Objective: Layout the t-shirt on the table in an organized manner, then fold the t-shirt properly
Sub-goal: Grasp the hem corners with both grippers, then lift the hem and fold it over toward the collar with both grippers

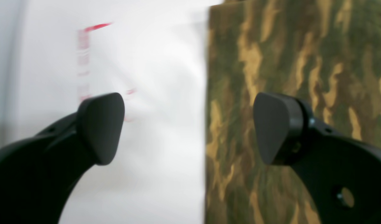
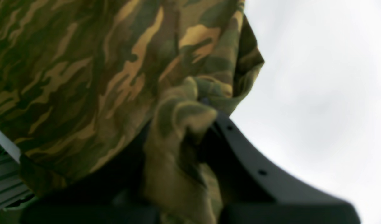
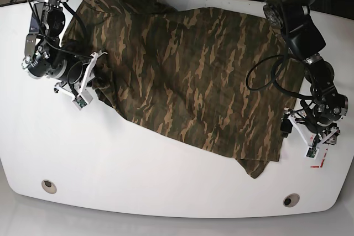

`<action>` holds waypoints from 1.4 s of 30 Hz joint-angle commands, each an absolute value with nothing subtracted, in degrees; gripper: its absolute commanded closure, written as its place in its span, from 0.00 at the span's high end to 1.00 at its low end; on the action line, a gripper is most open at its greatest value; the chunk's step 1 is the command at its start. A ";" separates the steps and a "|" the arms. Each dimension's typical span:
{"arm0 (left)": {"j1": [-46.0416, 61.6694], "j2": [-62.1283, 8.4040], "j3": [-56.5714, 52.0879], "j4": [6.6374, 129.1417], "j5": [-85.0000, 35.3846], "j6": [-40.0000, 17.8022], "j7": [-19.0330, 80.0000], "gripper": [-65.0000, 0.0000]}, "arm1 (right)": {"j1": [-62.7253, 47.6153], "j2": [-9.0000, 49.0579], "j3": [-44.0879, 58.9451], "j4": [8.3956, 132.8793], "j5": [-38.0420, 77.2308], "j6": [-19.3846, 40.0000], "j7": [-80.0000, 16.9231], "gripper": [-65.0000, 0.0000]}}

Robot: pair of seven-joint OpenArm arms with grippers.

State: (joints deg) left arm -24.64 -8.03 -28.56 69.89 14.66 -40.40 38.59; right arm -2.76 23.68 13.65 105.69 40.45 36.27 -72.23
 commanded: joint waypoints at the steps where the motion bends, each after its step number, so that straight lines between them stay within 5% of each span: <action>1: -28.26 -9.71 -28.62 64.48 14.64 -40.00 35.03 0.97 | -1.89 24.66 14.11 106.68 41.10 36.53 -70.99 0.00; 12: -34.15 -12.09 -28.53 44.53 14.73 -40.00 25.19 0.97 | -1.89 24.66 14.20 106.68 41.10 36.53 -70.99 0.00; 34: -36.70 -11.47 -22.20 28.79 14.64 -40.00 14.20 0.97 | -1.89 24.66 14.37 106.68 41.10 36.53 -70.99 0.00; 38: -36.70 -10.07 -21.58 28.88 14.64 -40.00 14.20 0.84 | -1.89 24.66 14.46 106.68 41.10 36.53 -70.99 0.00; 42: -36.70 -9.89 -21.67 28.88 14.55 -40.00 14.20 0.58 | -1.89 24.66 14.46 106.68 41.10 36.53 -70.99 0.00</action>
State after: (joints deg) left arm -35.57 -9.98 -21.78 28.60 14.35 -39.16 12.97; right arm -2.76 23.68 13.91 105.69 40.34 36.25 -72.07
